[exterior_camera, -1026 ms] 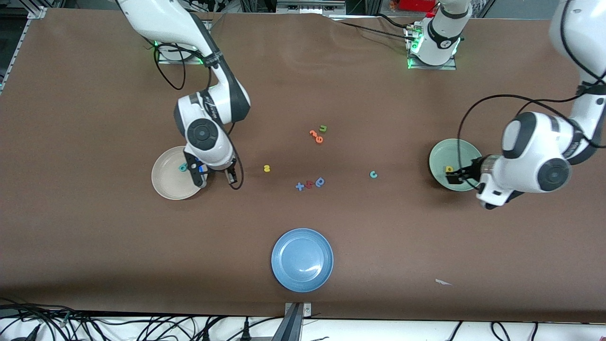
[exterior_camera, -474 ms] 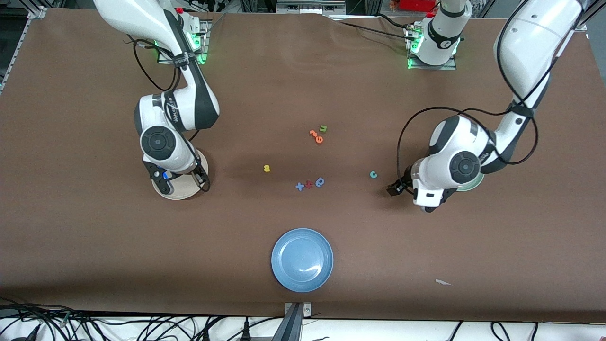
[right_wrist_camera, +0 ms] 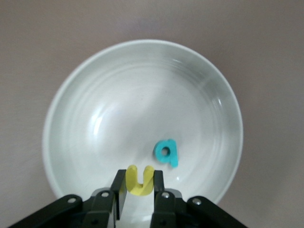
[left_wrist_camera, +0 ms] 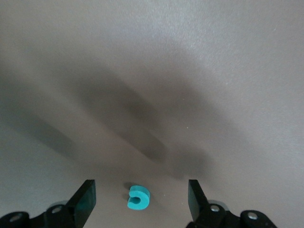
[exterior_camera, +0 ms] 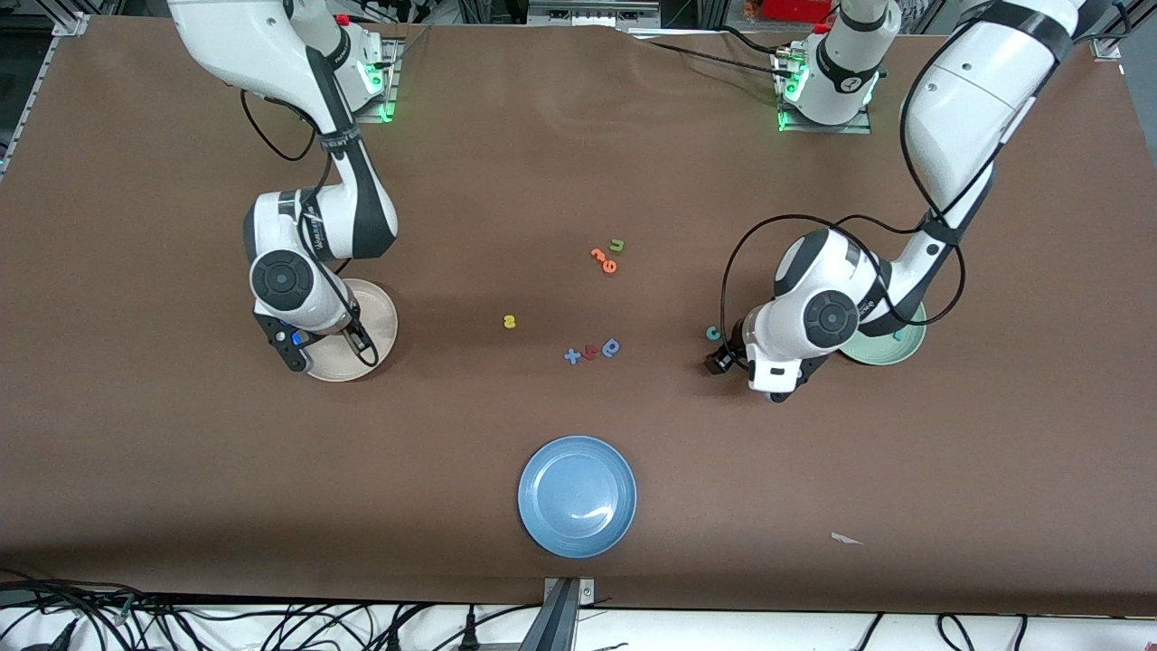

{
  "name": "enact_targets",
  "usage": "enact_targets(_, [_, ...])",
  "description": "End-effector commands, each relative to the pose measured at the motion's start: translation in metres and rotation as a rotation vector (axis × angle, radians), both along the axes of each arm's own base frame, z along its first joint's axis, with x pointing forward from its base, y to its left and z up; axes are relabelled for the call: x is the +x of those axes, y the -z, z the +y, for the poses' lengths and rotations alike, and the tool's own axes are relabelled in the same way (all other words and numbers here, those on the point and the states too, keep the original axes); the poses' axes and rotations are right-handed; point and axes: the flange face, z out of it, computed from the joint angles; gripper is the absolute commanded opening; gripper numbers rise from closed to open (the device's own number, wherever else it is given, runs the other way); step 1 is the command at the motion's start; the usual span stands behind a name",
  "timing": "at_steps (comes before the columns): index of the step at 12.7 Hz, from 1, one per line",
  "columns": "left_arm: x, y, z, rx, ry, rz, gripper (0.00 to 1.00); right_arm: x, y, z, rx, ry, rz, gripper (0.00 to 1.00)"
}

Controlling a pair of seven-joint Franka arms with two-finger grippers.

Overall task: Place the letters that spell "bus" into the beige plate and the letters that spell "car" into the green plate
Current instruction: 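Grasp the yellow u with the right gripper while the left gripper reaches teal c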

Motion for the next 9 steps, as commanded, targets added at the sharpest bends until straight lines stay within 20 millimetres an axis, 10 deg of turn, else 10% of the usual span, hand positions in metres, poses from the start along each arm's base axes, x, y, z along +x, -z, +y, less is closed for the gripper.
enact_targets(1, [0.001, 0.011, -0.006, 0.006, -0.022, -0.008, 0.78, -0.003, -0.006, 0.004, 0.016, -0.004, -0.019, 1.0])
enact_targets(9, [-0.014, 0.019, -0.02, 0.029, -0.051, 0.029, 0.71, 0.035, -0.144, 0.04, 0.095, -0.161, -0.02, 1.0])
